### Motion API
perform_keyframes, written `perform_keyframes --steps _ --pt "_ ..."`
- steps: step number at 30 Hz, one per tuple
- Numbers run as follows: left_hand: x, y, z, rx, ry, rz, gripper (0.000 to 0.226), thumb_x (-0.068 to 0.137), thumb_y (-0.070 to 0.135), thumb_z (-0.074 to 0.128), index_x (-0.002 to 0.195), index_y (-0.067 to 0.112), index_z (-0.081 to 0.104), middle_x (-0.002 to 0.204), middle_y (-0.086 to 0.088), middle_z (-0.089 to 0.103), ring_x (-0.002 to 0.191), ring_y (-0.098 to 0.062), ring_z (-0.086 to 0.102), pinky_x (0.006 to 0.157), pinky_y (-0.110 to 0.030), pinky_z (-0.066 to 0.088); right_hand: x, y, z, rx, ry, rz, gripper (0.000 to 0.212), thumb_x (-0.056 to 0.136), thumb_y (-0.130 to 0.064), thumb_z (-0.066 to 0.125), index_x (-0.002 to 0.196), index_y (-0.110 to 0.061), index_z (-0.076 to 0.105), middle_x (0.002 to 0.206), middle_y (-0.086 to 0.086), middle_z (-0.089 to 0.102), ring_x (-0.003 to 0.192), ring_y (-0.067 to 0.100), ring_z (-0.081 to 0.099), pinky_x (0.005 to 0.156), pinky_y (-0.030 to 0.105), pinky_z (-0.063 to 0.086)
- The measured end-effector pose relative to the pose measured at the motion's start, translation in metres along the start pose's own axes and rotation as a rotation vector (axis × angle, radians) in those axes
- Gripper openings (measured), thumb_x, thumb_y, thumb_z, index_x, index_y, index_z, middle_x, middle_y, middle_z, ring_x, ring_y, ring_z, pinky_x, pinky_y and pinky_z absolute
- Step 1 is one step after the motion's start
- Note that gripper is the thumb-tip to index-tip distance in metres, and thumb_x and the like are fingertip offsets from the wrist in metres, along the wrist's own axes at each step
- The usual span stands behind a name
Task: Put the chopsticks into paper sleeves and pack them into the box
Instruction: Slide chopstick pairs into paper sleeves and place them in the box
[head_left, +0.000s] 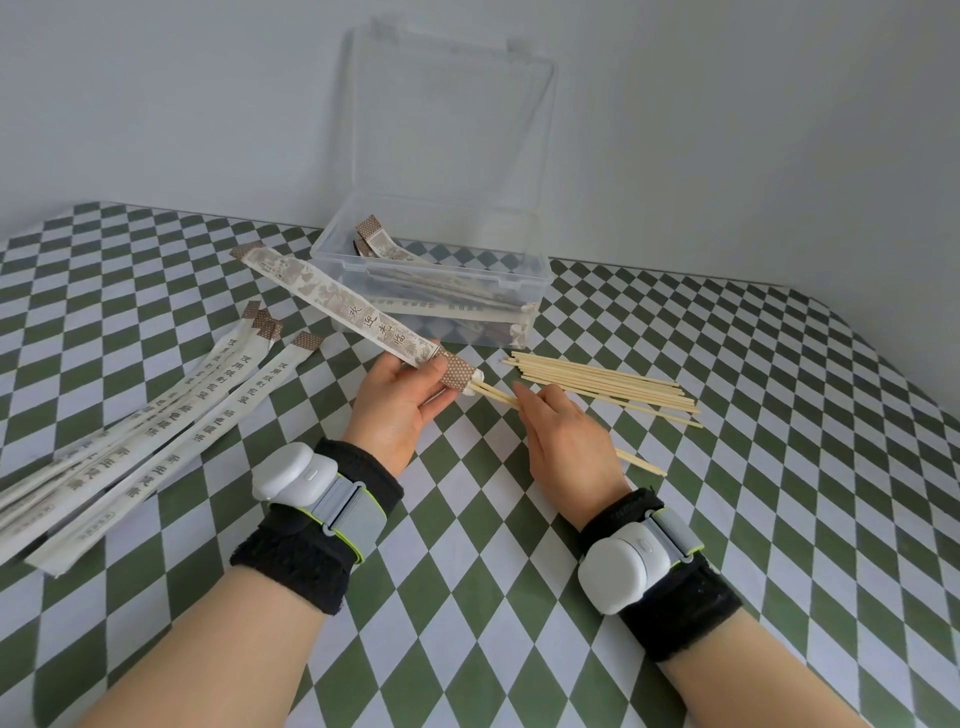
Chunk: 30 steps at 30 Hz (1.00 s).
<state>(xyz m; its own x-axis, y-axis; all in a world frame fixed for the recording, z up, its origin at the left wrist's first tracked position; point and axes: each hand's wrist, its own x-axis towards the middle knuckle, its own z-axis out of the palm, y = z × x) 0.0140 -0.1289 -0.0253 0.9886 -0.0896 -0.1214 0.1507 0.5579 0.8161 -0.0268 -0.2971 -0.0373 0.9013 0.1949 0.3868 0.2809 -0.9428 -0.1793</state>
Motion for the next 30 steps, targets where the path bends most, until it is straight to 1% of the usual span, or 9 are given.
perform_keyframes --steps 2,5,11,15,19,22,25,28,30 --pt "-0.0004 0.0005 -0.0005 -0.006 0.014 0.002 0.018 0.090 0.002 0.054 0.104 0.013 0.057 0.105 -0.009 0.067 0.098 -0.020 0.067 0.074 -0.024 0.057 0.0006 -0.0003 -0.0005 0.001 -0.031 0.011 0.036 0.093 -0.006 0.046 0.128 -0.007 0.048 0.089 0.012 0.053 0.062 0.026 0.048 0.049 0.032 0.033" --pt "-0.0006 0.0010 0.0006 -0.011 0.023 0.007 0.017 0.090 0.002 0.055 0.103 0.013 0.057 0.102 -0.009 0.068 0.094 -0.018 0.068 0.074 -0.024 0.058 0.0013 -0.0012 -0.0016 0.004 -0.032 0.018 0.037 0.095 -0.009 0.041 0.132 -0.009 0.044 0.095 0.012 0.053 0.067 0.027 0.050 0.052 0.032 0.035" --pt "-0.0013 -0.0008 0.0017 0.041 -0.009 0.029 0.022 0.090 0.000 0.055 0.109 0.009 0.056 0.102 -0.008 0.068 0.095 -0.019 0.068 0.072 -0.024 0.057 0.0010 -0.0010 -0.0018 0.044 -0.047 0.012 0.036 0.097 -0.013 0.038 0.132 -0.009 0.044 0.097 0.012 0.052 0.072 0.027 0.051 0.056 0.034 0.040" --pt "-0.0028 -0.0058 0.0049 0.137 -0.047 0.031 0.018 0.088 -0.003 0.056 0.100 0.010 0.061 0.093 -0.006 0.069 0.087 -0.013 0.069 0.075 -0.024 0.057 0.0014 -0.0007 -0.0010 0.084 -0.038 -0.016 0.035 0.097 -0.014 0.037 0.132 -0.008 0.044 0.097 0.012 0.053 0.072 0.027 0.050 0.059 0.038 0.043" --pt "-0.0021 -0.0049 0.0033 0.145 -0.024 0.024 0.018 0.087 -0.003 0.058 0.100 0.009 0.061 0.095 -0.008 0.069 0.089 -0.016 0.069 0.074 -0.024 0.057 0.0016 -0.0024 -0.0012 0.182 -0.024 -0.042 0.036 0.096 -0.010 0.038 0.131 -0.007 0.044 0.097 0.012 0.053 0.073 0.027 0.051 0.061 0.036 0.044" --pt "-0.0023 -0.0040 0.0034 0.130 0.019 0.037 0.019 0.087 -0.002 0.058 0.102 0.009 0.061 0.099 -0.010 0.069 0.092 -0.018 0.068 0.072 -0.023 0.057 0.0012 -0.0004 -0.0005 0.239 0.040 -0.005 0.032 0.095 -0.014 0.042 0.125 -0.005 0.050 0.096 0.012 0.057 0.076 0.027 0.054 0.064 0.036 0.046" --pt "-0.0014 -0.0017 0.0009 0.091 0.070 0.075 0.023 0.088 0.001 0.058 0.110 0.006 0.060 0.106 -0.012 0.067 0.099 -0.020 0.067 0.074 -0.023 0.057 0.0011 0.0036 0.0005 0.109 0.138 0.083 0.031 0.090 -0.028 0.044 0.109 -0.009 0.060 0.087 0.007 0.063 0.071 0.026 0.057 0.062 0.033 0.044" --pt "-0.0009 -0.0009 -0.0006 0.078 0.082 0.075 0.027 0.088 0.003 0.059 0.115 0.005 0.059 0.107 -0.012 0.067 0.100 -0.021 0.067 0.076 -0.023 0.057 0.0015 0.0029 0.0005 0.140 0.075 0.101 0.032 0.092 -0.030 0.037 0.096 -0.008 0.061 0.081 0.007 0.059 0.067 0.026 0.054 0.057 0.036 0.044" --pt "-0.0017 -0.0020 0.0012 0.100 0.052 0.059 0.024 0.088 0.002 0.059 0.111 0.006 0.061 0.105 -0.010 0.069 0.098 -0.020 0.067 0.074 -0.023 0.057 0.0025 0.0025 0.0013 0.209 0.030 0.069 0.027 0.096 -0.022 0.039 0.101 -0.006 0.060 0.084 0.009 0.056 0.068 0.024 0.051 0.060 0.039 0.045"
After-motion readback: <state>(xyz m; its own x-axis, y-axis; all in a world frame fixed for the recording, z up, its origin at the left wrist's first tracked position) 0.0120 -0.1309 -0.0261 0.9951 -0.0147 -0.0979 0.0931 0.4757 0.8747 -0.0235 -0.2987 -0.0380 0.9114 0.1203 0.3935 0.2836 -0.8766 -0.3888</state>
